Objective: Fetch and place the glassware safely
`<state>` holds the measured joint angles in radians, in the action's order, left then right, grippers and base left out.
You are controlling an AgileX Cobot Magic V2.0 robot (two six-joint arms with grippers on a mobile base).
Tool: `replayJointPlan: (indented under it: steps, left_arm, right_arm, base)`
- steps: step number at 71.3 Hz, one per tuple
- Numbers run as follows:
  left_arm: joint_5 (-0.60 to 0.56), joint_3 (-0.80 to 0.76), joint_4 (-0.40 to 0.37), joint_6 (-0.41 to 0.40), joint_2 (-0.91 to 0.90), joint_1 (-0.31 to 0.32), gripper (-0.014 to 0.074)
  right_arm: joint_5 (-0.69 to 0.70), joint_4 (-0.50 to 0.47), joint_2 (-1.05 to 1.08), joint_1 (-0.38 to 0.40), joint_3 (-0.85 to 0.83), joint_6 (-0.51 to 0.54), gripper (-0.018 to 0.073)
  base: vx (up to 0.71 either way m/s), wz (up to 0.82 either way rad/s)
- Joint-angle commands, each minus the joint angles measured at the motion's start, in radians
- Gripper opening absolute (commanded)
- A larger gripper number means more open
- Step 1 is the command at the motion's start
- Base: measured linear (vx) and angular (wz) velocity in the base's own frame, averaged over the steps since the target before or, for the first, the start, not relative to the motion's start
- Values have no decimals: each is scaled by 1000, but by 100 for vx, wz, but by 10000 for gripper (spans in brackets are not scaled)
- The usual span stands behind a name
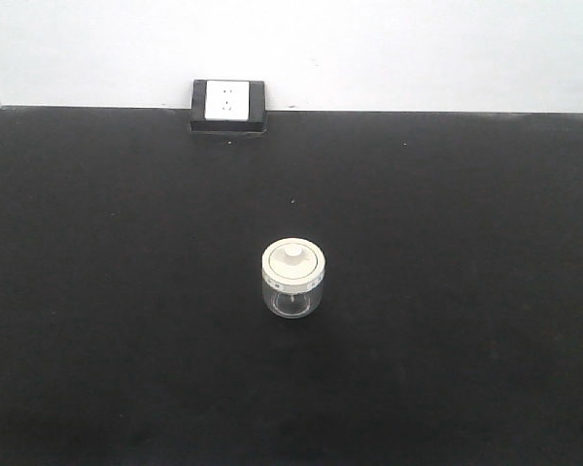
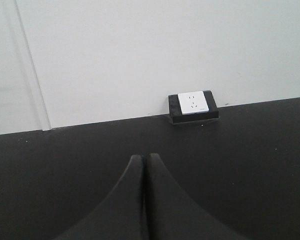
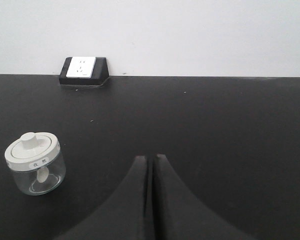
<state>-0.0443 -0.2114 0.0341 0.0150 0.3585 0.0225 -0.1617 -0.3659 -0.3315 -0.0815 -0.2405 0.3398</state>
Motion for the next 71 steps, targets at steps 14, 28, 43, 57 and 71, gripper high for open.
replayJointPlan:
  steps: [14,28,43,57,71]
  left_arm:
    - [-71,-30,-10,-7,8,3,-7]
    - [-71,-30,-10,-7,8,3,-7]
    - [-71,-30,-10,-7,8,3,-7]
    - [-71,-30,-10,-7,8,3,-7]
    - [-71,-30,-10,-7,8,3,-7]
  right_arm:
    - [-12,7,47,43,-30,11,-3]
    - [-11,7,47,43,-30,11,-3]
    - [-11,7,47,43,-30,11,-3]
    - [-11,7,47,43,-30,11,-3]
    - [-11,7,47,43,-30,11,-3]
  base:
    - [0,0]
    - [0,0]
    - [0,0]
    - [0,0]
    - [0,0]
